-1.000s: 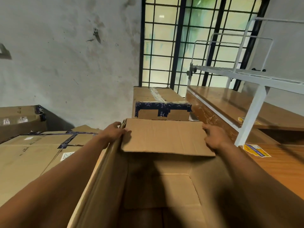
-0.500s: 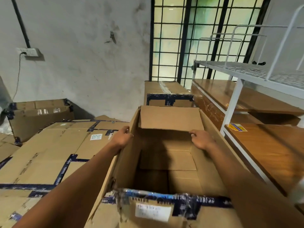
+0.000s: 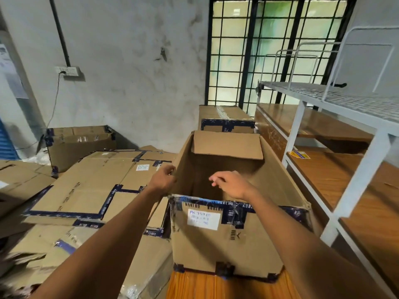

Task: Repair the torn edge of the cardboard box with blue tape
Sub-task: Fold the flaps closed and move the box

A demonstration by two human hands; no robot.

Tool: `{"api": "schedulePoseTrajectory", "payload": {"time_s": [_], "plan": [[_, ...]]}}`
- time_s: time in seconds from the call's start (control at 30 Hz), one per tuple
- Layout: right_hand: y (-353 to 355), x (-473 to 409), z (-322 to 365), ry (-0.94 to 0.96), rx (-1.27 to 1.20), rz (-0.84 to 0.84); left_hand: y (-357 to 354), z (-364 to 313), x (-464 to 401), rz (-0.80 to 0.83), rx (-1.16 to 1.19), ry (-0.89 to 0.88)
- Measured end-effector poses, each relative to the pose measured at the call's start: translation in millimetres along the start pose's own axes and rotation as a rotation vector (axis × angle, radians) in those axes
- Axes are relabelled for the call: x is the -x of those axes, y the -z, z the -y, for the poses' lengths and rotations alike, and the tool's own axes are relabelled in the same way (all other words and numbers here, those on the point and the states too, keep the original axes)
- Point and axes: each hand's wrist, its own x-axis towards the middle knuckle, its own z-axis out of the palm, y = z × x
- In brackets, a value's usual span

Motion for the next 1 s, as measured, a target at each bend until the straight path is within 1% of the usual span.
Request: {"api": "schedulePoseTrajectory", "payload": {"time_s": [0.1,0.17,0.2,0.27,0.37,0.4,0.43,0.5,0.53,0.57,0.6,0.67,0.77,0.83,0.93,1.0], "plan": [[-16,20,50,0.133,0.023,0.036,5,5,20,0.023,0.045,-0.019],[-31,30,82,0.188,0.12,0.045,9,17,28,-0.011,0.097,0.026],[-39,33,97,0.205,0.193,0.038,9,26,29,-0.045,0.142,0.06],[-56,40,123,0.217,0.312,0.013,6,45,35,-0.177,0.222,0.144],[-82,44,148,0.146,0.34,-0.071,5,43,77,-0.374,0.281,0.312],[-90,46,153,0.115,0.323,-0.109,5,50,84,-0.416,0.349,0.392],[-97,48,156,0.089,0.3,-0.15,2,57,89,-0.403,0.477,0.482],[-104,51,158,0.065,0.268,-0.199,0,70,95,-0.29,0.794,0.606],[-105,52,157,0.06,0.264,-0.203,-2,77,93,-0.244,0.933,0.636],[-105,53,156,0.055,0.258,-0.195,-2,84,90,-0.234,1.031,0.651],[-105,55,155,0.049,0.246,-0.177,-1,85,91,-0.249,1.1,0.633],[-104,58,152,0.054,0.257,-0.142,4,72,98,-0.353,1.148,0.578],[-109,58,144,0.064,0.293,-0.106,11,48,101,-0.47,1.136,0.422],[-110,59,145,0.055,0.297,-0.105,13,36,98,-0.501,0.999,0.262],[-106,68,150,0.022,0.292,-0.097,12,18,103,-0.42,0.652,0.064],[-105,74,151,-0.023,0.263,-0.1,9,9,106,-0.383,0.402,-0.129]]}}
